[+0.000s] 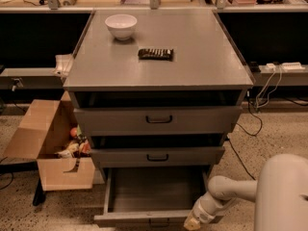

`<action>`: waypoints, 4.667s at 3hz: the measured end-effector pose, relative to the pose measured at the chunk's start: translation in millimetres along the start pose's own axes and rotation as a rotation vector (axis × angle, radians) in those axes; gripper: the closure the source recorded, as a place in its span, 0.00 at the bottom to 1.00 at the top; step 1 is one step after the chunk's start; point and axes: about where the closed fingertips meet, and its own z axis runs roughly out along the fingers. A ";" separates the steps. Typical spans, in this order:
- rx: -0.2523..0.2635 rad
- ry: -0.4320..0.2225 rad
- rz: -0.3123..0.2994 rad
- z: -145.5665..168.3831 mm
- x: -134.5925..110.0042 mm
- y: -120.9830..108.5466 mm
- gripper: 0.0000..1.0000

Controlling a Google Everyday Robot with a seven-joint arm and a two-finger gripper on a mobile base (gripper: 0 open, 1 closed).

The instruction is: Close bottom drawer

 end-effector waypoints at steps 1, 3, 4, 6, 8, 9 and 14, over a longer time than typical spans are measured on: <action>-0.003 -0.008 0.085 21.8 15.9 -17.1 1.00; 0.024 -0.048 0.186 42.8 30.1 -53.2 1.00; 0.024 -0.048 0.186 42.2 30.0 -52.7 1.00; 0.019 -0.060 0.197 43.0 30.3 -52.5 1.00; 0.024 -0.068 0.202 41.9 30.1 -55.7 1.00; 0.026 -0.071 0.204 41.4 30.1 -56.3 1.00; 0.103 -0.006 0.172 65.5 41.6 -19.1 1.00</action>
Offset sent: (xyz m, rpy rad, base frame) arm 0.0230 -0.0315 -0.0816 -0.0144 0.0651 -0.2187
